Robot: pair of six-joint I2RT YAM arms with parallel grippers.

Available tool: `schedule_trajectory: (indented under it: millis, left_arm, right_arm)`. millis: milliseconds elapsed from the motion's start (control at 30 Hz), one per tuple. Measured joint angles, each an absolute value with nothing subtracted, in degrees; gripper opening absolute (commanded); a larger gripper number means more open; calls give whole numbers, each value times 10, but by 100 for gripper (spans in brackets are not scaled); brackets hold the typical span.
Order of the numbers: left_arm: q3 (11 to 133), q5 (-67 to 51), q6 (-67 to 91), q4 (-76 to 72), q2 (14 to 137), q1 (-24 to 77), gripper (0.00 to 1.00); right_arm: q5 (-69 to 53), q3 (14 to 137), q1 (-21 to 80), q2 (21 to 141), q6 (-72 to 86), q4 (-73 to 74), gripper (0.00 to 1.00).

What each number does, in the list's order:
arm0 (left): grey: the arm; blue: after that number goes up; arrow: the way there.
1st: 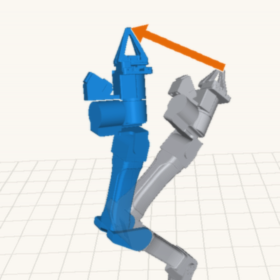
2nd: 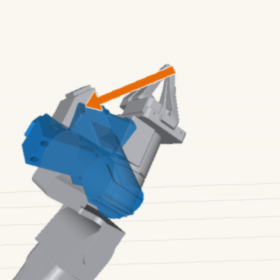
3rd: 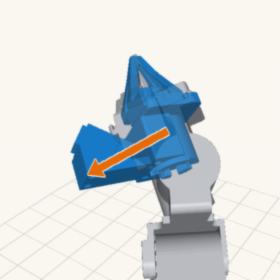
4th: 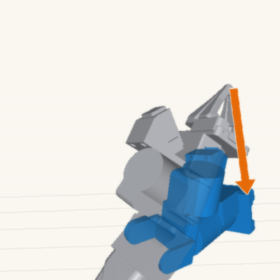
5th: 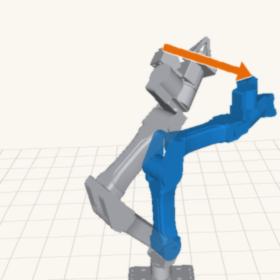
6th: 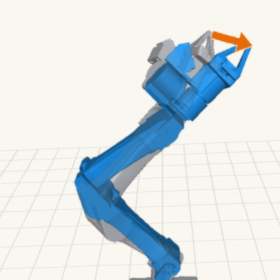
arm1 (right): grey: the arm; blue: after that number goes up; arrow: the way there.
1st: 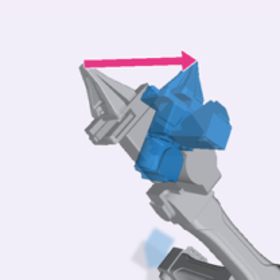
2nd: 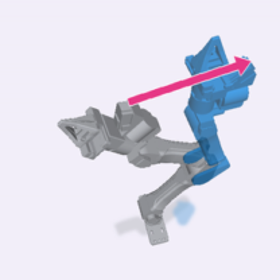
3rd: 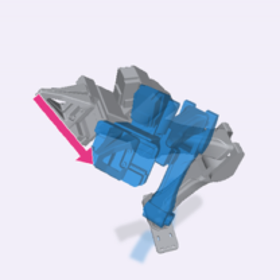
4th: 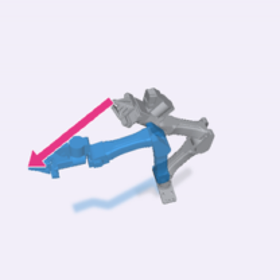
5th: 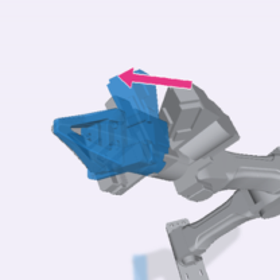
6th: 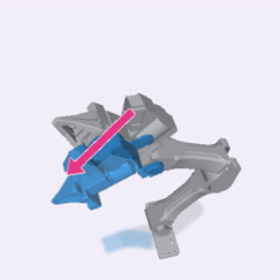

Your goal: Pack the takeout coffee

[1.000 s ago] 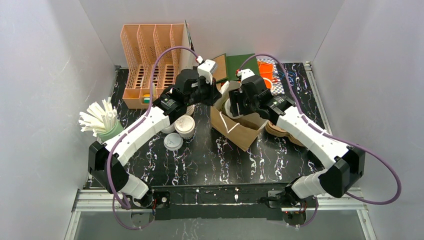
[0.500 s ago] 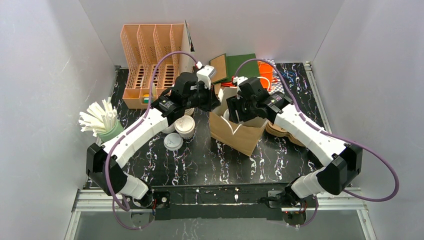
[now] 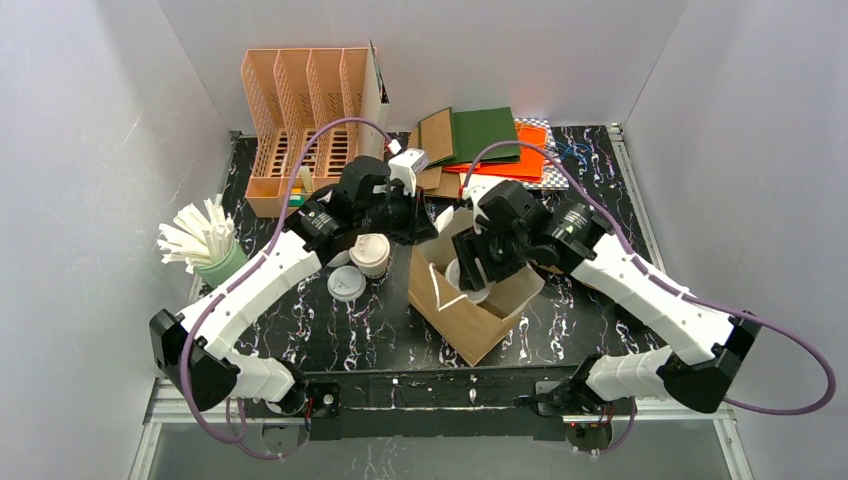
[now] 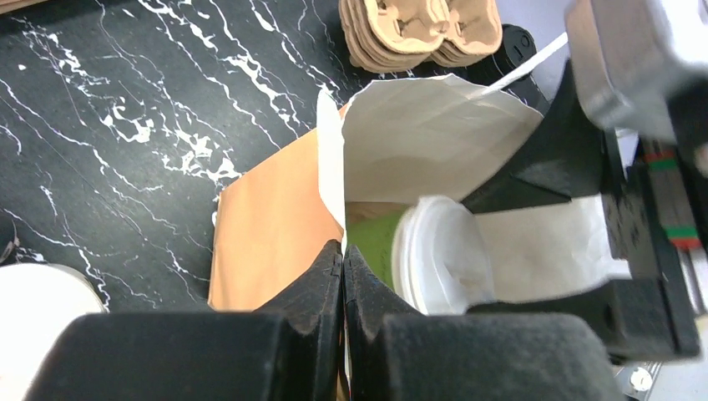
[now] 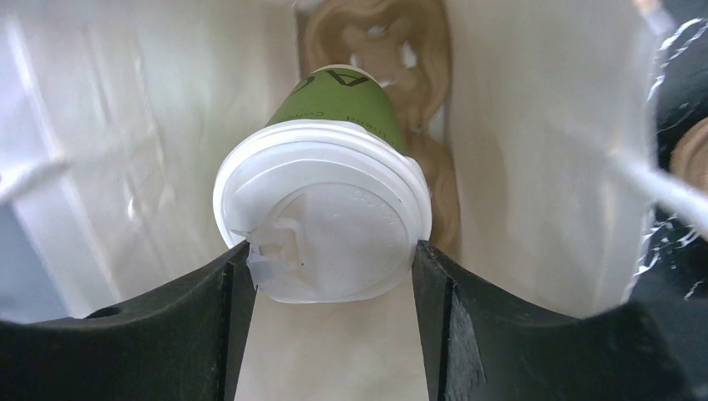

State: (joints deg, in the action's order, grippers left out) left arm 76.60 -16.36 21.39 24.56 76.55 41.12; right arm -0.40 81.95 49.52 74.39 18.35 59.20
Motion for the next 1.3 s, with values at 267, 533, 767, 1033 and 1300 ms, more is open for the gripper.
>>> schedule_trajectory:
  millis: [267, 533, 767, 1033, 1300]
  left_arm:
    - [757, -174, 192, 259, 737, 415, 0]
    - [736, -173, 105, 224, 740, 414, 0]
    - [733, -180, 43, 157, 757, 409, 0]
    - [730, -191, 39, 94, 784, 405, 0]
    - [730, -189, 55, 69, 795, 407, 0]
  right_arm:
    - [19, 816, 573, 728, 226, 610, 29]
    - [109, 809, 656, 806, 215, 551, 27]
    - [211, 814, 659, 815, 223, 548, 25]
    - [254, 816, 639, 819, 234, 548, 26]
    - [287, 812, 611, 819, 240, 539, 25]
